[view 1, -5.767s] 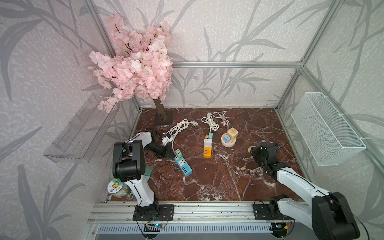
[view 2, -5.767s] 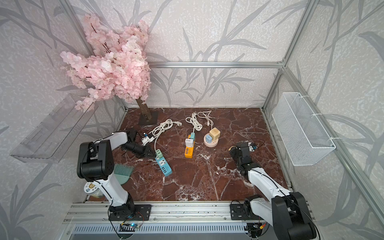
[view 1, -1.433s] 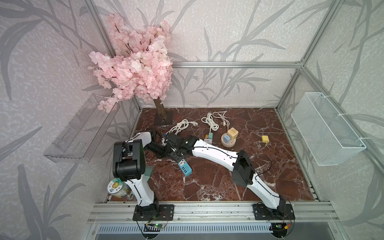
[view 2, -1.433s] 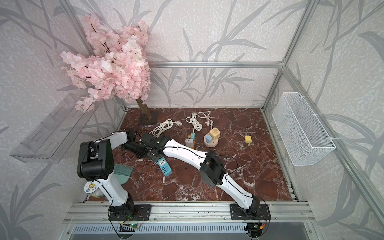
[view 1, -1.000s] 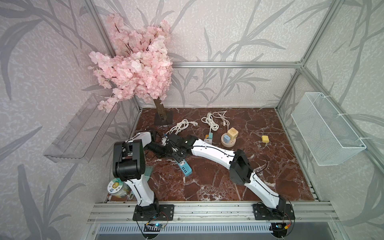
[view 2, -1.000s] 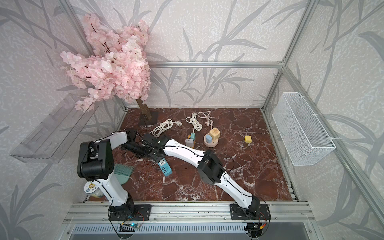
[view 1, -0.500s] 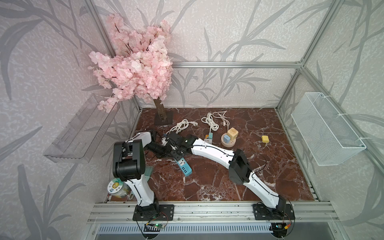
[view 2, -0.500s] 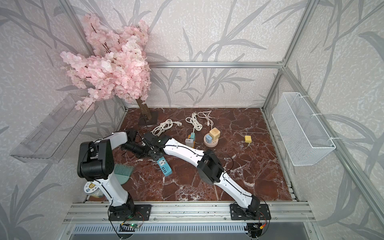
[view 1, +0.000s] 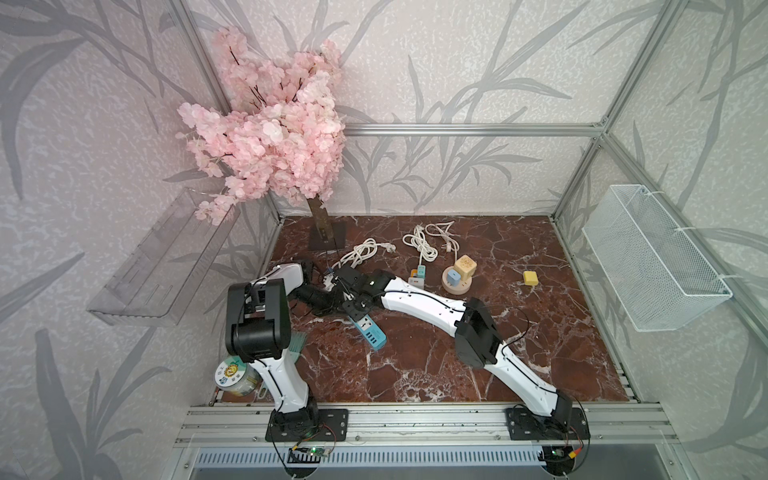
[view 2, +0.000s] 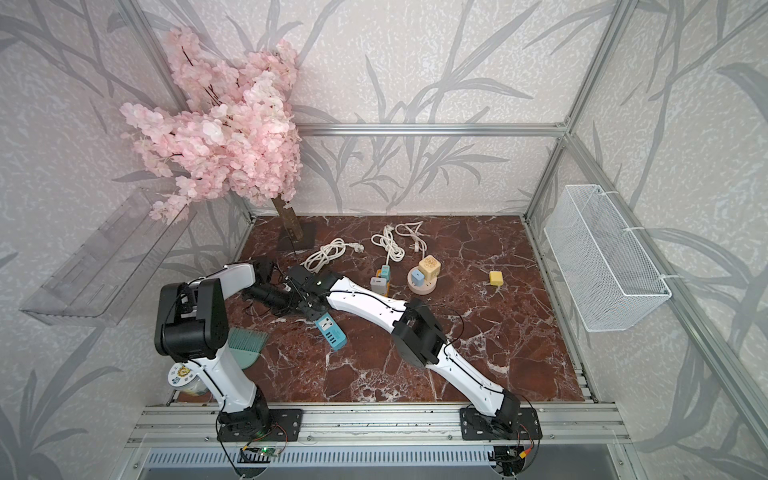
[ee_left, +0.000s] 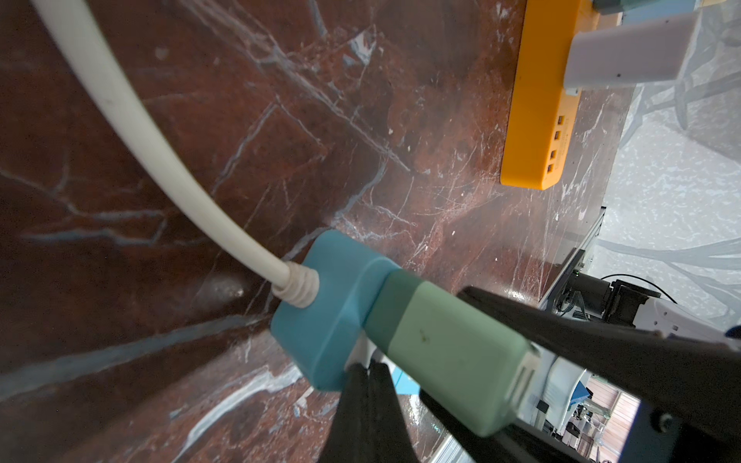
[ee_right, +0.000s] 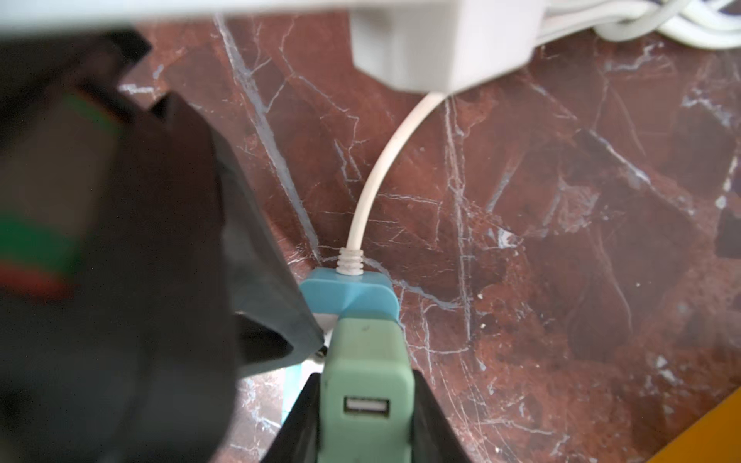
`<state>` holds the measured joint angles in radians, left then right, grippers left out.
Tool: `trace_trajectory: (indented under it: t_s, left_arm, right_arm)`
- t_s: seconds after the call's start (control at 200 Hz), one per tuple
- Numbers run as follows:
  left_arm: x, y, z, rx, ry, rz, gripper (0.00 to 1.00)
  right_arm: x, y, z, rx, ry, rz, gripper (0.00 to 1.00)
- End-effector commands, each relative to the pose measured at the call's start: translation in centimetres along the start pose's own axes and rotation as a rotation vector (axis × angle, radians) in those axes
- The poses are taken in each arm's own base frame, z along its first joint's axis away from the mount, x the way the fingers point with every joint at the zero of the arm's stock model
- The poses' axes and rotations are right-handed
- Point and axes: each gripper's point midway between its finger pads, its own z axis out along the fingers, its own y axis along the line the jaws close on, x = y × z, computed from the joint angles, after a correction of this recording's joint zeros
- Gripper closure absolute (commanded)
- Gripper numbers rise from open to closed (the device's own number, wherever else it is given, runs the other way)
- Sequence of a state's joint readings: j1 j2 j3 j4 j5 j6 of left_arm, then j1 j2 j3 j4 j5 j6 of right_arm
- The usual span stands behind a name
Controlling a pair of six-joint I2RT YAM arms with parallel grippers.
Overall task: Pull the plug off the socket
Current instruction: Remove the plug from the socket.
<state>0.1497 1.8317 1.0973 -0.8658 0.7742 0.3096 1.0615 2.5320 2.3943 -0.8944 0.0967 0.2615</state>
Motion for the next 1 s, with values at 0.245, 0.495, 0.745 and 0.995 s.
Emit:
trace_trajectory:
  t_s: [0.245, 0.495, 0.745, 0.995]
  left_arm:
    - [0.7, 2.2, 0.8, -0.084, 0.046, -0.016, 1.00]
    - [0.7, 2.3, 0.8, -0.089, 0.047, -0.017, 1.00]
    - [0.8, 2.3, 0.8, -0.089, 0.050, -0.018, 1.00]
    - [0.8, 2.4, 0.8, -0.092, 0.050, -0.017, 1.00]
  right_arm:
    - [-0.8, 0.0, -0.7, -0.006, -0.022, 0.003, 0.80]
    - [-1.4, 0.5, -1.7, -0.002, -0.051, 0.003, 0.94]
    - [-2.4, 0.5, -3.1, 0.001, -0.088, 0.010, 1.00]
    - [-2.8, 0.8, -4.0, -0.003, -0.107, 0.008, 1.00]
